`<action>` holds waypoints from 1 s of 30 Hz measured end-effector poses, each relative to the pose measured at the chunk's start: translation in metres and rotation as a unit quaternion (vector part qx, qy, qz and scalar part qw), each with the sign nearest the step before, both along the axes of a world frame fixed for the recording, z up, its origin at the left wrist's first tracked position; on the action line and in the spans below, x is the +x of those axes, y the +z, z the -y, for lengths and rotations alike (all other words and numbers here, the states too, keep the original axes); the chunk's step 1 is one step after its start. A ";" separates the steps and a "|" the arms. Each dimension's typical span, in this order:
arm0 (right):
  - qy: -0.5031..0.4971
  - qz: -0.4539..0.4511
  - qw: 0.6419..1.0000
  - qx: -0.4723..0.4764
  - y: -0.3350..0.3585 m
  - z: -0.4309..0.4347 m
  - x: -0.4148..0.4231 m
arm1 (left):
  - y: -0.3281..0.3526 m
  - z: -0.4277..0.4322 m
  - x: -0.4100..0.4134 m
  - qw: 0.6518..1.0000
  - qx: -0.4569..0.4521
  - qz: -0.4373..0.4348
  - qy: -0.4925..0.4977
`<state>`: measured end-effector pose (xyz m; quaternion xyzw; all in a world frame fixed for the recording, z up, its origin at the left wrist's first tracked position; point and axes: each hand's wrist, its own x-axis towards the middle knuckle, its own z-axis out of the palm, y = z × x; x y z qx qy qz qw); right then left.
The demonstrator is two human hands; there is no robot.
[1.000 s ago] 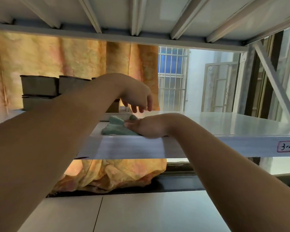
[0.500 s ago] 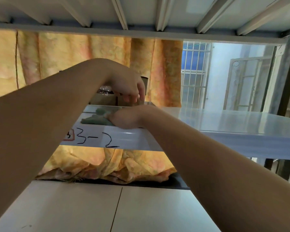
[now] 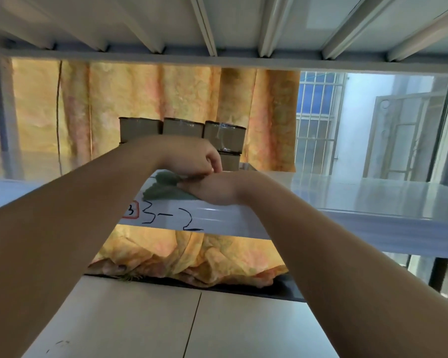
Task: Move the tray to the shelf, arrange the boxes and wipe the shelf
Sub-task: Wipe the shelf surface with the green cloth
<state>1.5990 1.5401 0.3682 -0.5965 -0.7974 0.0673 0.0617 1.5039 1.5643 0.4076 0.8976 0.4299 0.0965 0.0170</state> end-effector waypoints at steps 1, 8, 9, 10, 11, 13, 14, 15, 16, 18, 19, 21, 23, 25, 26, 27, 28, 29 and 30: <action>-0.001 -0.003 1.000 0.003 0.000 0.001 0.004 | -0.002 0.001 0.002 1.000 -0.001 0.009 -0.006; -0.028 -0.013 1.000 -0.006 0.004 0.025 0.055 | -0.009 0.009 0.038 0.998 0.001 0.053 -0.038; -0.042 -0.019 0.999 -0.016 0.006 0.030 0.067 | -0.009 0.010 0.045 0.997 -0.006 0.055 -0.048; -0.060 -0.024 0.997 -0.030 0.008 0.033 0.081 | -0.010 0.011 0.052 0.997 -0.012 0.056 -0.060; -0.080 -0.026 0.995 -0.045 0.010 0.038 0.094 | -0.011 0.013 0.059 0.996 -0.019 0.058 -0.072; -0.121 -0.011 0.991 -0.064 0.012 0.042 0.119 | -0.012 0.016 0.075 0.993 -0.037 0.068 -0.091; -0.135 0.000 0.989 -0.068 0.013 0.043 0.131 | -0.013 0.018 0.083 0.992 -0.041 0.071 -0.097; -0.146 0.002 0.987 -0.070 0.014 0.044 0.141 | -0.014 0.021 0.092 0.992 -0.040 0.069 -0.102; -0.159 -0.002 0.985 -0.073 0.014 0.045 0.149 | -0.014 0.024 0.100 0.992 -0.033 0.064 -0.105; -0.180 -0.007 0.981 -0.079 0.016 0.049 0.163 | -0.014 0.027 0.116 0.993 -0.018 0.052 -0.109; -0.188 -0.003 0.979 -0.084 0.016 0.050 0.169 | -0.014 0.028 0.123 0.993 -0.016 0.047 -0.109; -0.201 -0.005 0.975 -0.092 0.016 0.051 0.181 | -0.015 0.031 0.134 0.994 -0.019 0.029 -0.104; -0.196 -0.018 0.975 -0.102 0.015 0.051 0.198 | -0.016 0.030 0.145 0.994 -0.021 0.005 -0.107; -0.182 -0.100 0.972 -0.112 0.016 0.055 0.212 | -0.017 0.030 0.151 0.993 -0.019 -0.011 -0.118; -0.181 -0.160 0.964 -0.113 0.017 0.059 0.220 | -0.016 0.031 0.153 0.993 -0.015 -0.011 -0.119; -0.179 -0.212 0.955 -0.108 0.019 0.062 0.228 | -0.016 0.032 0.153 0.993 -0.013 -0.009 -0.116; -0.173 -0.243 0.949 -0.107 0.021 0.067 0.235 | -0.016 0.032 0.153 0.993 -0.014 -0.008 -0.114; -0.168 -0.254 0.946 -0.111 0.022 0.071 0.244 | -0.016 0.034 0.151 0.993 -0.018 -0.009 -0.115; -0.165 -0.255 0.946 -0.116 0.022 0.075 0.251 | -0.017 0.035 0.150 0.993 -0.022 -0.013 -0.116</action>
